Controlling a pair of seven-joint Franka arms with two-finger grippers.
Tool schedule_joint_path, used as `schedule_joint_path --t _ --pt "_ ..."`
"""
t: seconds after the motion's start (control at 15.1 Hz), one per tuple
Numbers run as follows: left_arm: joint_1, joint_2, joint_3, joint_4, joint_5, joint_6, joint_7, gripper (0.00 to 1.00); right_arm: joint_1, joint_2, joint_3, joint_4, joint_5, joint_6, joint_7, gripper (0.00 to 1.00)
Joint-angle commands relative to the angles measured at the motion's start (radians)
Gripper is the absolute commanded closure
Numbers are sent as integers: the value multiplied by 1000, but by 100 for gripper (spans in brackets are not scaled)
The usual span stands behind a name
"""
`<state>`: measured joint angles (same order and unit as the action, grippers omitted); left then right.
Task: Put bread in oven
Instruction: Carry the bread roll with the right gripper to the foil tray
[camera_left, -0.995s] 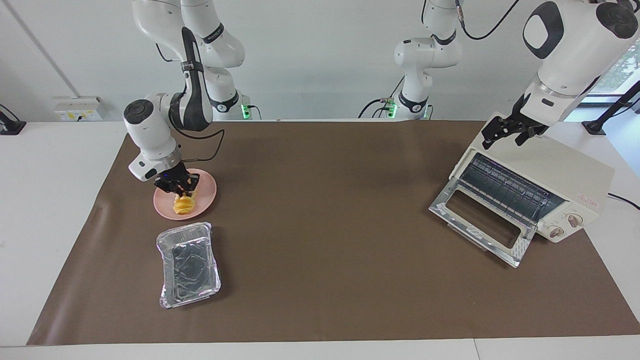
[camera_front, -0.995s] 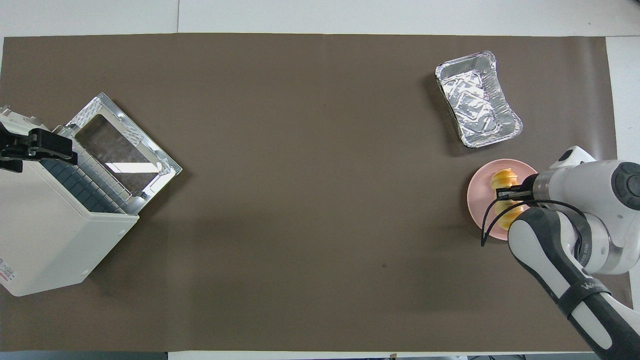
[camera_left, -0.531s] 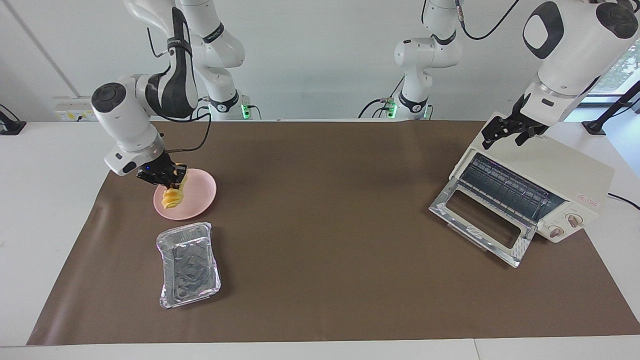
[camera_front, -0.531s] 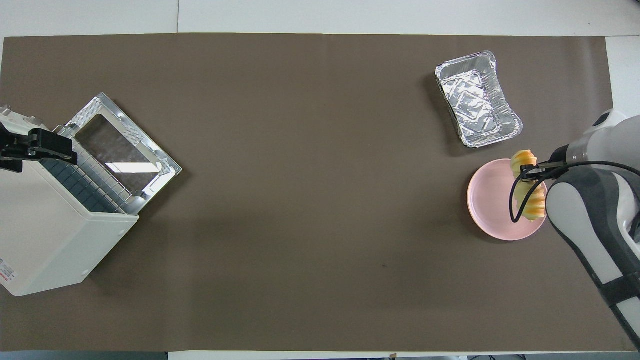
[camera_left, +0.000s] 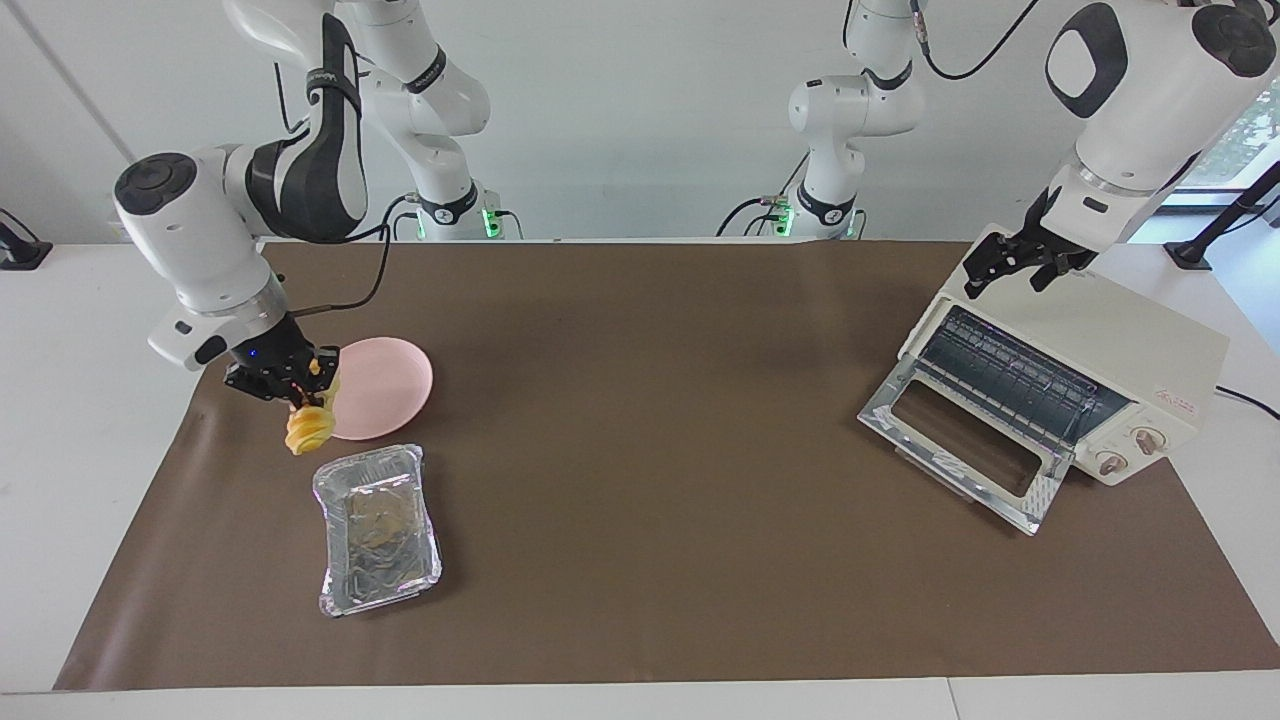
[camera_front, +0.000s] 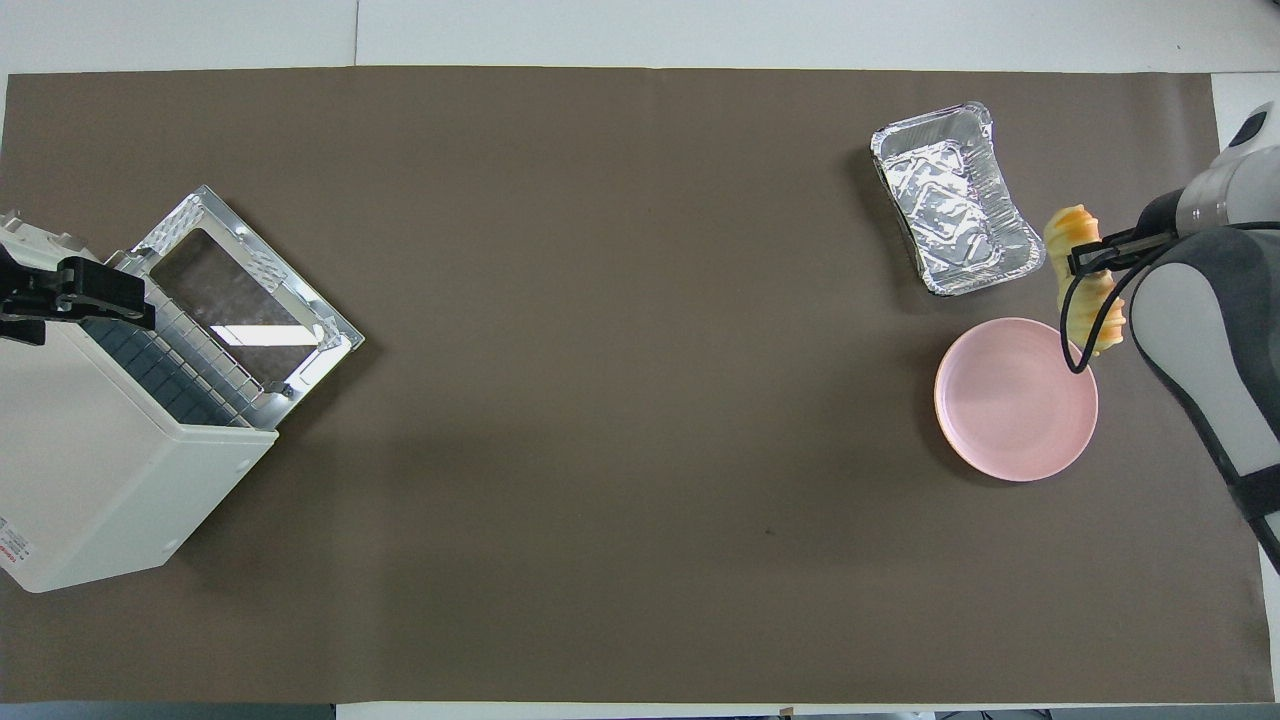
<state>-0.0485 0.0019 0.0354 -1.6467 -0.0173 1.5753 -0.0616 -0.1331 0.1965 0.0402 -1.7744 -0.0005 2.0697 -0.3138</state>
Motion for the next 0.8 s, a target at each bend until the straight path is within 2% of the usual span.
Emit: schedule_joint_path --t 0.0,0.27,0.4,0.73 --pt "-8 -23 6 -18 16 -6 3 0 -3 177 6 214 -26 -17 -27 81" --pt "-8 -23 6 -18 16 -6 3 0 39 331 6 380 -27 -19 -21 81" --pt "-8 -23 6 -18 16 -6 3 0 65 379 4 440 -30 -19 -11 81" --pt "-8 -23 6 -16 16 -6 3 0 76 411 4 449 -32 32 7 81"
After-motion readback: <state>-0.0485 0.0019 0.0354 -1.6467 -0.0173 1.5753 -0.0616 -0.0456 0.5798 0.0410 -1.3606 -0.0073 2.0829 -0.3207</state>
